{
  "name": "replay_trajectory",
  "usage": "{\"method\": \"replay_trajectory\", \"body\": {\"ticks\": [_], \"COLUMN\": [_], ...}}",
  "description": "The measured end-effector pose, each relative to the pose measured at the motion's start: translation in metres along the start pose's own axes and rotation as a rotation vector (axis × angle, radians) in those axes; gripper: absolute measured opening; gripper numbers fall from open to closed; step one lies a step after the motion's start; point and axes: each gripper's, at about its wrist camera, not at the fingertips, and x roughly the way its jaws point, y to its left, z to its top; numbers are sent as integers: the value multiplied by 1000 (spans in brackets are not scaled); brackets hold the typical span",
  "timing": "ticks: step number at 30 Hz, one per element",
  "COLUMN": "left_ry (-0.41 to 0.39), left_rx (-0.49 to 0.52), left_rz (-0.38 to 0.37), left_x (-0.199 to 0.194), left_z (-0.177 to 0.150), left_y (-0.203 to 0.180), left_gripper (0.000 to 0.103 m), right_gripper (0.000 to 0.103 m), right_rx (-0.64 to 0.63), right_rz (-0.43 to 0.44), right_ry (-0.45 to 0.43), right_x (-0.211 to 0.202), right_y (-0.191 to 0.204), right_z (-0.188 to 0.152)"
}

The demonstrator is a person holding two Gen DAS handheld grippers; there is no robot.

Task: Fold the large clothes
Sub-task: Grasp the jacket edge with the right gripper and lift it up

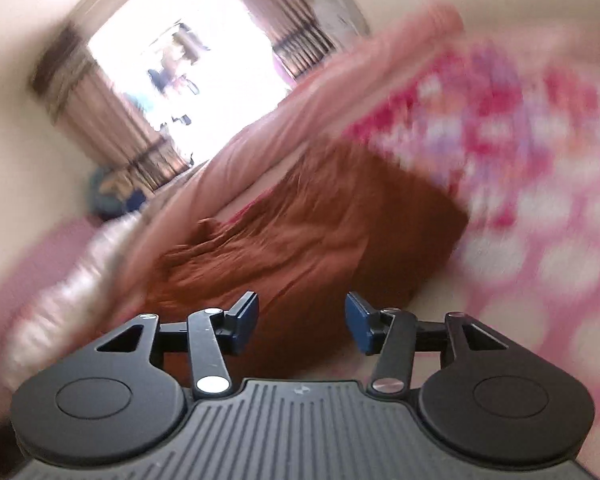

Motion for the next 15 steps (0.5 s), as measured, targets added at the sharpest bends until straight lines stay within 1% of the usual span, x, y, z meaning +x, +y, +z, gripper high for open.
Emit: {"method": "replay_trajectory", "body": {"ticks": [1,3,6,8,9,12,15], "left_ry": [25,53,59,66,67,66,61], "left_rx": [-5,-2,-12,-3,1,9,16], "left_rz": [7,-9,-36,-36,-34,-24,-18], "left_x": [10,25,31,33,34,37,35], "left_z": [-5,-10,-11,-9,-9,-8,-11], "left_y": [1,4,10,11,12,8,6], "left_gripper": [94,95,95,96,96,97,97], "right_gripper": [62,63,65,68,67,69,69], "right_rx": [62,148,218,314,333,343,439], "right_rz": [-6,-24,-44,-27,-22,-14,-8], "right_ry": [13,10,-30,-44,-67,-108,-135], "right_x": [6,15,28,35,38,46,56], "right_y": [-6,-15,-24,-35,-37,-35,-44], "right_z": [-4,-11,-13,-11,-9,-1,5]}}
